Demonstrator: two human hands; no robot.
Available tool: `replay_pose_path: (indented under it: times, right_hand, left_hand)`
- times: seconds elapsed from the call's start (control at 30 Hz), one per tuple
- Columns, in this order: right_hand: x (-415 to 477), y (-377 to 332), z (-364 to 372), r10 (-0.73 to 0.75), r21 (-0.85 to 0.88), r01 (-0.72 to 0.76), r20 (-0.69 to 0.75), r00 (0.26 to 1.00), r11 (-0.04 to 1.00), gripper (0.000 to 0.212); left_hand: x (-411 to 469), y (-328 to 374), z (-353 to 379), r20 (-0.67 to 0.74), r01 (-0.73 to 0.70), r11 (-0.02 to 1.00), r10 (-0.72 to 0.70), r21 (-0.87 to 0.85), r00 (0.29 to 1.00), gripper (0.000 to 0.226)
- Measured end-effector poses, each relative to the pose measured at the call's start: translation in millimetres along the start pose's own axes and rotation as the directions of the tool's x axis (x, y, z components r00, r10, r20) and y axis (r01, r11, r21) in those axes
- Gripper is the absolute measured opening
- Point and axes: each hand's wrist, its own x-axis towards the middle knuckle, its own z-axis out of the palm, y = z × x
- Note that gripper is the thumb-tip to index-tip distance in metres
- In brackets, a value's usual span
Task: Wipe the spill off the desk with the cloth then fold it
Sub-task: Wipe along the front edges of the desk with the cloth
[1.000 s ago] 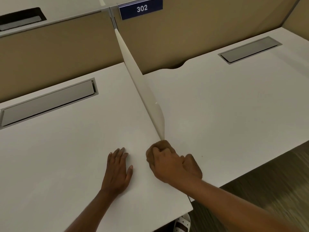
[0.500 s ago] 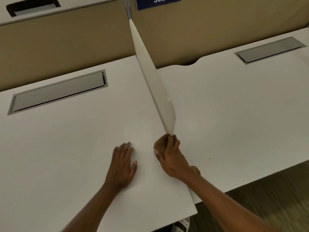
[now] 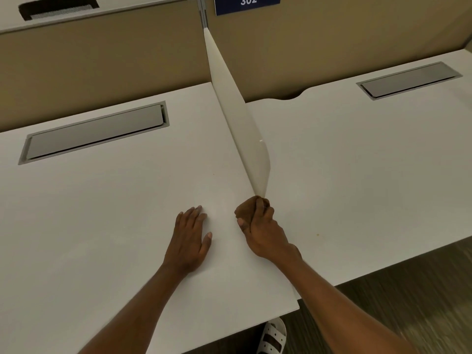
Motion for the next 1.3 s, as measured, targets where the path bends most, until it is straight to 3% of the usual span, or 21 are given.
replay_pose_path:
  times: [0.27, 0.63, 1.1, 1.3]
  right_hand:
    - [-21, 7, 8, 0.001, -0.108, -0.006, -0.043, 0.999, 0.994, 0.076]
    - [-64, 21, 18, 0.050, -0.078, -0.054, -0.052, 0.997, 0.995, 0.076]
    - [-147, 44, 32, 0.159, -0.052, -0.160, -0.022, 0.987, 0.986, 0.072]
    - [-150, 39, 33, 0.195, -0.034, -0.199, -0.094, 0.976, 0.979, 0.066]
  left_hand:
    - [-1, 1, -1, 0.010, -0.009, 1.000, 0.009, 0.027, 1.000, 0.058]
    - [0, -1, 4, 0.054, -0.031, 0.994, 0.025, 0.101, 0.998, 0.071]
    - [-10, 7, 1, 0.081, -0.051, 0.975, 0.034, 0.216, 0.996, 0.072]
    - [-8, 9, 1, 0.116, -0.074, 0.975, 0.051, 0.209, 0.992, 0.083]
